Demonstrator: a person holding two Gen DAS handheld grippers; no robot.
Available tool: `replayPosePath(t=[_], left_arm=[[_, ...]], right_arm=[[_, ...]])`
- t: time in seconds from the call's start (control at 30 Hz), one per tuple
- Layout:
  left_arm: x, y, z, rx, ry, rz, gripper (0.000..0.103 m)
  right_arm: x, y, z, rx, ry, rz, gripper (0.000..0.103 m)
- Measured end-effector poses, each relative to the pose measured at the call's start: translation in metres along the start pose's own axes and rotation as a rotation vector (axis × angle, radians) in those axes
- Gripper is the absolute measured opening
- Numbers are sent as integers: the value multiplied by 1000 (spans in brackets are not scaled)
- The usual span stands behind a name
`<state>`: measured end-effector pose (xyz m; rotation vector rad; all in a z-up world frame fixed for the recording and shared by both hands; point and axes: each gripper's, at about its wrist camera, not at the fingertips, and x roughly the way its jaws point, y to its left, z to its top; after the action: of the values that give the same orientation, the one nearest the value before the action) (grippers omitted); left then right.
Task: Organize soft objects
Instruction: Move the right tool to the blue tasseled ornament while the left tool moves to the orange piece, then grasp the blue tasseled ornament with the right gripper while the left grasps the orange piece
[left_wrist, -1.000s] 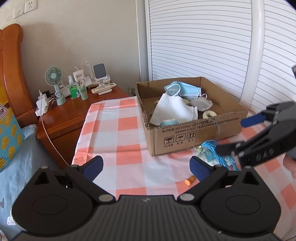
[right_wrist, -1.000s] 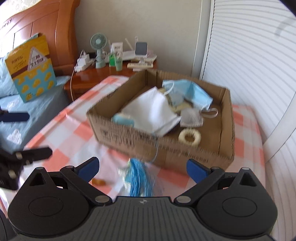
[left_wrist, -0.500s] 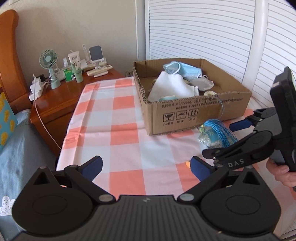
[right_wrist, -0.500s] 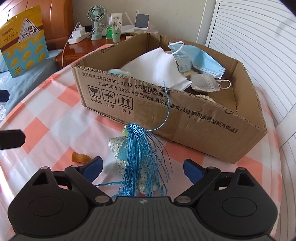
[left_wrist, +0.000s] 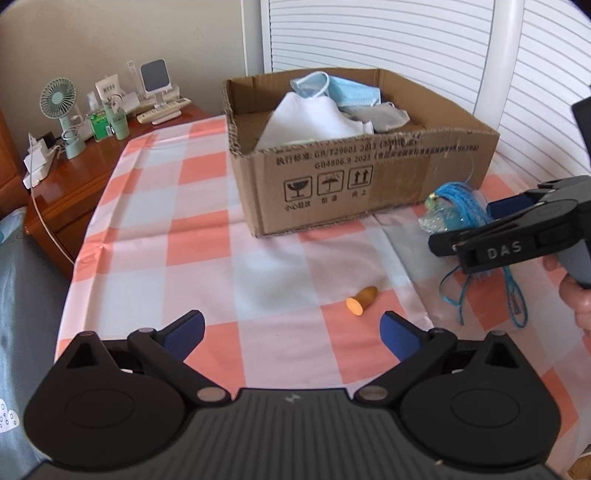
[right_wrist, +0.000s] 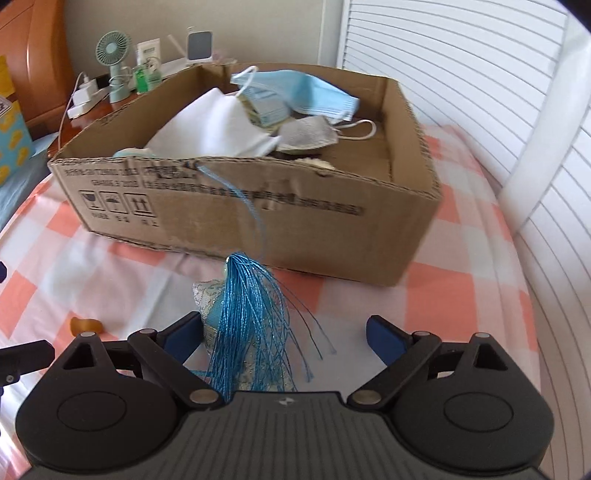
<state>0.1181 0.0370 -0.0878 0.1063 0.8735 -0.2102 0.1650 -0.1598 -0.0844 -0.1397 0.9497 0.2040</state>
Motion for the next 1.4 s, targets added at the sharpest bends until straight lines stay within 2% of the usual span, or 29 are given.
replayPosePath(t=[0.3, 0.67, 0.77, 0.93, 1.03, 1.3, 1.4], left_arm=[[16, 1, 0, -21, 16, 6, 101], [17, 12, 7, -19, 8, 82, 101], [13, 5, 5, 20, 5, 49, 101], [10, -3, -3, 62, -14, -56, 100], [13, -6, -3, 83, -36, -86, 96], [12, -14, 1, 177, -88, -204, 50], [11, -15, 2, 201, -90, -226, 41]], right_arm=[[-3, -3, -6, 6, -15, -8, 97], [-3, -2, -7, 4, -20, -3, 100], [-3, -2, -8, 3, -21, 0, 100], [-3, -2, -8, 1, -21, 4, 101], [-3, -2, -8, 0, -21, 6, 101], [-4, -2, -10, -6, -25, 15, 102], [-3, -3, -10, -6, -25, 14, 102]])
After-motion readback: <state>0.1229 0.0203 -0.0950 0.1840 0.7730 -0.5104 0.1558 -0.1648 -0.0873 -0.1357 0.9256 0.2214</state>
